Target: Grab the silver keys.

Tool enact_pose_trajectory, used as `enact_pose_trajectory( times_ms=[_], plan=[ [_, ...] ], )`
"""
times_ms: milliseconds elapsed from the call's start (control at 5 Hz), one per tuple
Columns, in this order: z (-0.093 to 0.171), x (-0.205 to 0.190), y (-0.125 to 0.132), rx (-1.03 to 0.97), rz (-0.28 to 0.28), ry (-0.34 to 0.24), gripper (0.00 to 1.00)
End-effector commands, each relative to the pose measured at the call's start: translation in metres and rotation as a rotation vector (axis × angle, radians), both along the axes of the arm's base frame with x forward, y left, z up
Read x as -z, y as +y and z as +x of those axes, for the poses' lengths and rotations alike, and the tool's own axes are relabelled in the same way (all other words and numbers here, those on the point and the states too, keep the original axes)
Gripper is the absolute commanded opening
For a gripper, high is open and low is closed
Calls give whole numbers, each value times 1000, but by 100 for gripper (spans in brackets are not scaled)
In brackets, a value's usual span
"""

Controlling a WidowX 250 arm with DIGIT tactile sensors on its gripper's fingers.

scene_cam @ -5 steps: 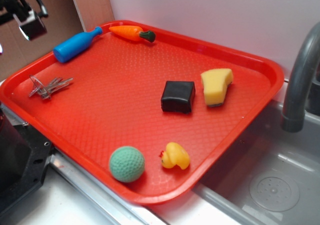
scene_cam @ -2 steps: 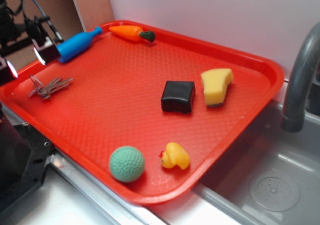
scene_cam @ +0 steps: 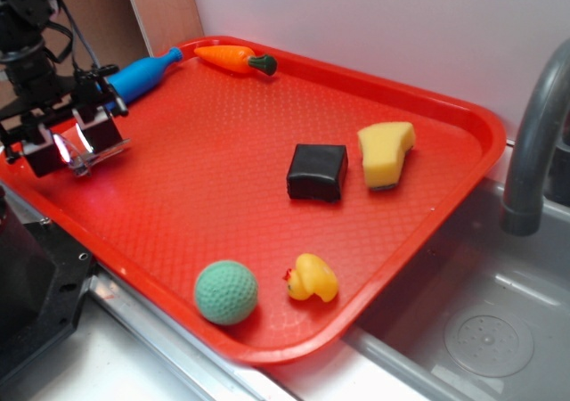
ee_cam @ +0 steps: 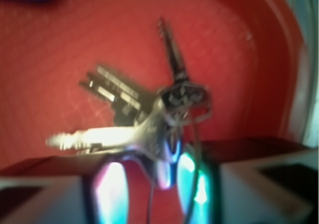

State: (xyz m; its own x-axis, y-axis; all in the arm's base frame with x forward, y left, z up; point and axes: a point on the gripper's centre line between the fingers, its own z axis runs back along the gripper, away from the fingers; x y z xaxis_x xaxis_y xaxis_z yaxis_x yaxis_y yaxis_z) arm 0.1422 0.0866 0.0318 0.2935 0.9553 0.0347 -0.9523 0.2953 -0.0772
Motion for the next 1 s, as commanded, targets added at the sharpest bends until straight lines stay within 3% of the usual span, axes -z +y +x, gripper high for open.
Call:
enact_pose_trajectory(
  times_ms=[0, 200, 400, 600, 800],
  plan=[
    [-9, -19, -6, 29, -5, -42, 0],
    [-10, -42, -4, 116, -31, -41, 0],
    [-11, -88, 1, 277, -59, -79, 0],
    [-4, -138, -1, 525, -65, 0, 0],
    [23, -188, -28, 774, -16, 77, 0]
  ],
)
